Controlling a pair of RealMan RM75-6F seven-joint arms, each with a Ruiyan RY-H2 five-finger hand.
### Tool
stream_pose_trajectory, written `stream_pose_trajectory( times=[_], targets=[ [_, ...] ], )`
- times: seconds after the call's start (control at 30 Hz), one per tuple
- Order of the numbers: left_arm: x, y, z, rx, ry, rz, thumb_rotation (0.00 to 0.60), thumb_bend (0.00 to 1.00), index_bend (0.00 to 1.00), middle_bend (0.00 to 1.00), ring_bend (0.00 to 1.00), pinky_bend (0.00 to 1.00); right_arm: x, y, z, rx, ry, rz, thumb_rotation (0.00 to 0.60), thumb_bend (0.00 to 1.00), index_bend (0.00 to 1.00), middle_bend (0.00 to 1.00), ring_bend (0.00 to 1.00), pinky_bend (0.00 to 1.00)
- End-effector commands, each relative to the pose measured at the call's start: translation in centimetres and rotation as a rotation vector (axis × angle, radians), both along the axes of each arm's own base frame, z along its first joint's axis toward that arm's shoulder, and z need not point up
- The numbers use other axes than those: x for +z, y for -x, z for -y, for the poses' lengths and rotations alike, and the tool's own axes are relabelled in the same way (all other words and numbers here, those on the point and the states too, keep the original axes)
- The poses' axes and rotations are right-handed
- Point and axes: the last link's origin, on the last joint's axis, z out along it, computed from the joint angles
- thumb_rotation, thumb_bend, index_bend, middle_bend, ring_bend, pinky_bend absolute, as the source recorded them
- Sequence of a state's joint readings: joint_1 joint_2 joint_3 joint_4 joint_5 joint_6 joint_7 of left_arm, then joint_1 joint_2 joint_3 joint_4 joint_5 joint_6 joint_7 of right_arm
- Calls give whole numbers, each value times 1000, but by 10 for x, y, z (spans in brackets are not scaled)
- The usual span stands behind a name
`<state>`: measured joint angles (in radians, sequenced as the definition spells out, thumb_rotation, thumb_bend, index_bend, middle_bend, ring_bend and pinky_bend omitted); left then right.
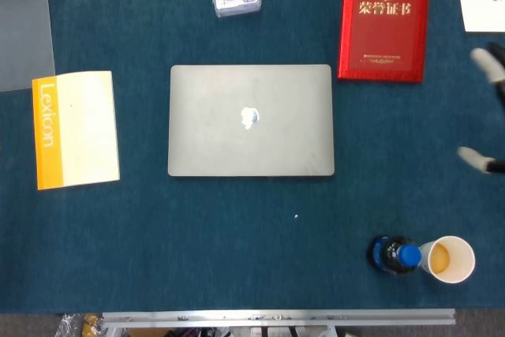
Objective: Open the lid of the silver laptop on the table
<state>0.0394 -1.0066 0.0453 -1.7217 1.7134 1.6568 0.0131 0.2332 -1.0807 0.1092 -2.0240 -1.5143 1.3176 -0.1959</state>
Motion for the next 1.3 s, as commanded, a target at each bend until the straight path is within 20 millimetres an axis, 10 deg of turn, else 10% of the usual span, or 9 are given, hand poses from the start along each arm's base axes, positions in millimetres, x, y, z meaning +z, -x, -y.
stream_pose_trajectory(
  times=[0.03, 1.3],
  targets=[
    [1, 0, 2, -4, 0, 3, 600, 417, 268, 222, 153, 104, -14, -21, 12, 40, -51, 45, 600, 0, 0, 34, 0, 13],
    [1, 13, 15, 0, 2, 54, 600, 416, 268, 221, 153, 104, -186, -167, 57, 233, -426, -179, 600, 0, 0, 34, 0, 13]
  ],
)
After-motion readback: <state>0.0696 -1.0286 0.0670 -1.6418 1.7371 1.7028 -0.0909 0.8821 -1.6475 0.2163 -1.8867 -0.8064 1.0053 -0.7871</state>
